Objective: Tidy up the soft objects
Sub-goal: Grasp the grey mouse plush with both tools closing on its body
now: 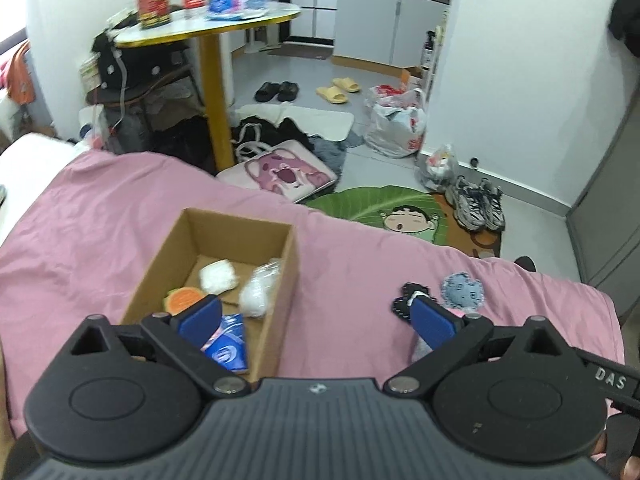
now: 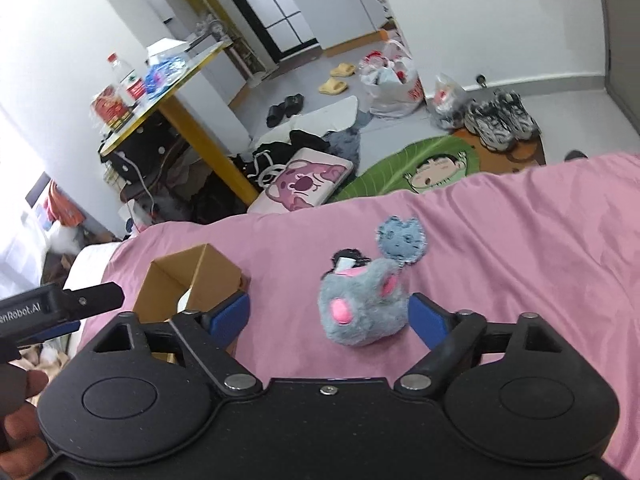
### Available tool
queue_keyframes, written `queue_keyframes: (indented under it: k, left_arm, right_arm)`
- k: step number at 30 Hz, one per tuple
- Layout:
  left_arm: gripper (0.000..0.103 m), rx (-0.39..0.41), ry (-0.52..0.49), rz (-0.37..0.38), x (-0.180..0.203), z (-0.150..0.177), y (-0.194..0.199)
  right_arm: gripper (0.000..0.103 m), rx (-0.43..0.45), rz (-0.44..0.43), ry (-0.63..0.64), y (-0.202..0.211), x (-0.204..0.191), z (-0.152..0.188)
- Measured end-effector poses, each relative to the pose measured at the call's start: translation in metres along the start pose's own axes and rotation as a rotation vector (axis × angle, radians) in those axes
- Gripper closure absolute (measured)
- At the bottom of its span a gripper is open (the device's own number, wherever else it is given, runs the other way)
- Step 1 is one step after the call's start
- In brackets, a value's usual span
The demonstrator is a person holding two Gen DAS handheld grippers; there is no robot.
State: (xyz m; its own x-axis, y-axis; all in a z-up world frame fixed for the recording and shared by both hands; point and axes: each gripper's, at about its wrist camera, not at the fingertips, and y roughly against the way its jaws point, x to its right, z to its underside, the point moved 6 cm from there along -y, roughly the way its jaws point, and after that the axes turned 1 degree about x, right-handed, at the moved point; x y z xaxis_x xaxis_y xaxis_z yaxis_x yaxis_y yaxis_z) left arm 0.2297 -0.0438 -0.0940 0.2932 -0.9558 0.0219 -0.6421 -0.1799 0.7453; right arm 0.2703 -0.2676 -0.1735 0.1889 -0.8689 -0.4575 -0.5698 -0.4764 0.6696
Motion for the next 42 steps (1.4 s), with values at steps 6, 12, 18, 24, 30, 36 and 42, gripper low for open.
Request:
queue_keyframes:
  k: [6, 12, 18, 24, 30, 36, 42]
  left_arm:
    - [0.01, -0.015, -0.041, 0.036, 0.038, 0.006, -0.019]
    - [0.021, -0.05, -0.067, 0.074, 0.067, 0.013, -0.037]
    - [0.042, -0.092, -0.086, 0.095, 0.091, 0.017, -0.061]
    - [0.058, -0.139, -0.083, 0.124, 0.11, 0.024, -0.083]
    - [0.061, -0.177, -0.11, 0.15, 0.132, 0.033, -0.102]
    - [0.061, -0.234, -0.131, 0.159, 0.144, 0.045, -0.125]
    - [0.061, -0.254, -0.113, 0.121, 0.133, 0.047, -0.142]
  right_arm:
    - [0.053, -0.03, 0.007, -0.117, -0.014, 0.031, -0.006]
    - [0.059, -0.05, 0.0, -0.207, -0.025, 0.057, -0.007]
    - [0.066, -0.07, -0.033, -0.303, -0.037, 0.075, -0.004]
    - [0.074, -0.089, -0.052, -0.368, -0.047, 0.093, -0.003]
    - [0.08, -0.092, -0.052, -0.446, -0.059, 0.105, -0.004]
    - [0.08, -0.134, -0.067, -0.471, -0.075, 0.11, 0.002]
    - [0.077, -0.193, -0.109, -0.456, -0.088, 0.1, 0.006]
